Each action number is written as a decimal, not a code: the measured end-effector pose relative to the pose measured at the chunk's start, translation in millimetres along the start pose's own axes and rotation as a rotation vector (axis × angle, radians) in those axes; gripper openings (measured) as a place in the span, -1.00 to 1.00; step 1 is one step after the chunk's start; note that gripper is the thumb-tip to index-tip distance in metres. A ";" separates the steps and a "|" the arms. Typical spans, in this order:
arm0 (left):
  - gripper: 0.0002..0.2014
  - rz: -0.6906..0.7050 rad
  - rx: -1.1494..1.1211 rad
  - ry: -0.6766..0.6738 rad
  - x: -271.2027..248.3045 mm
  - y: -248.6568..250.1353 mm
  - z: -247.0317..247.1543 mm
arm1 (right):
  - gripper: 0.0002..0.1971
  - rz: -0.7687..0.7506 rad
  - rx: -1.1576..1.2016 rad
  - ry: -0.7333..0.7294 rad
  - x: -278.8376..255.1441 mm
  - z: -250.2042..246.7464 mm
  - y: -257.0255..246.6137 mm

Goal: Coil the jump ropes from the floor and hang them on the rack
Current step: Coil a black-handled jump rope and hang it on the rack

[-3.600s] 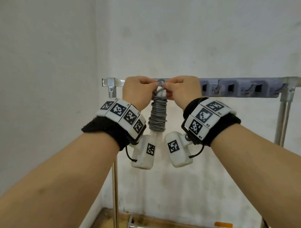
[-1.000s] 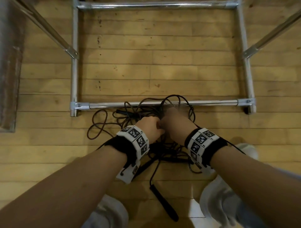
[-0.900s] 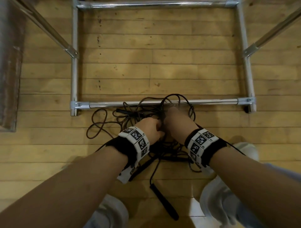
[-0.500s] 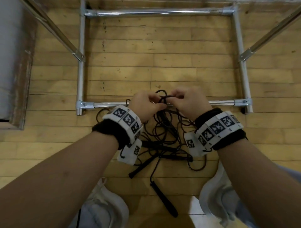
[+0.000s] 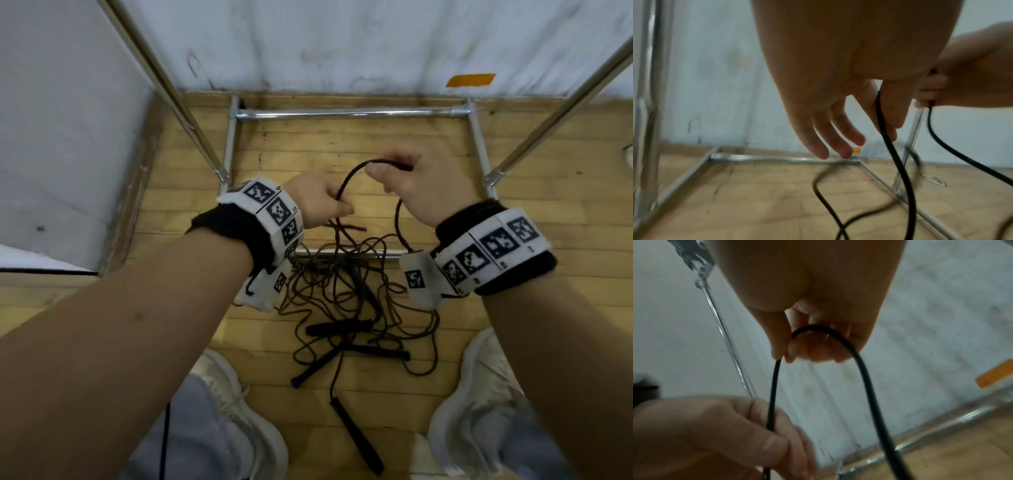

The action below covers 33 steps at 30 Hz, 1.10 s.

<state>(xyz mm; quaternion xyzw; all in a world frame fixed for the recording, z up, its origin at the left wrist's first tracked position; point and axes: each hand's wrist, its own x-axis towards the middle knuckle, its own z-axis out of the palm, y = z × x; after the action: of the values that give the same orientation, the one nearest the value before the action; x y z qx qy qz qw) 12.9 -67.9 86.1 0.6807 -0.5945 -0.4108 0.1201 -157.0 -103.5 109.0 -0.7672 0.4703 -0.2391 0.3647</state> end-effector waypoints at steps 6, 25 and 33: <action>-0.82 0.066 -0.071 0.164 -60.1 55.4 -56.2 | -0.80 -0.164 -0.041 0.075 -5.2 -53.4 -93.3; -0.80 0.252 -0.427 0.478 -165.2 116.7 -92.6 | -0.31 -0.057 0.252 0.132 -34.2 -93.4 -189.8; -0.73 0.179 -0.614 0.580 -136.5 109.1 -111.2 | -0.75 -0.074 -0.030 -0.404 -48.7 -33.4 -153.2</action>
<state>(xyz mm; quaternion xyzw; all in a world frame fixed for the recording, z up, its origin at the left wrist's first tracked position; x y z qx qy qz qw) 19.5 -8.9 284.5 0.6465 -0.4430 -0.3483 0.5143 -118.5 -26.4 248.7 -0.8217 0.3625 -0.0866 0.4312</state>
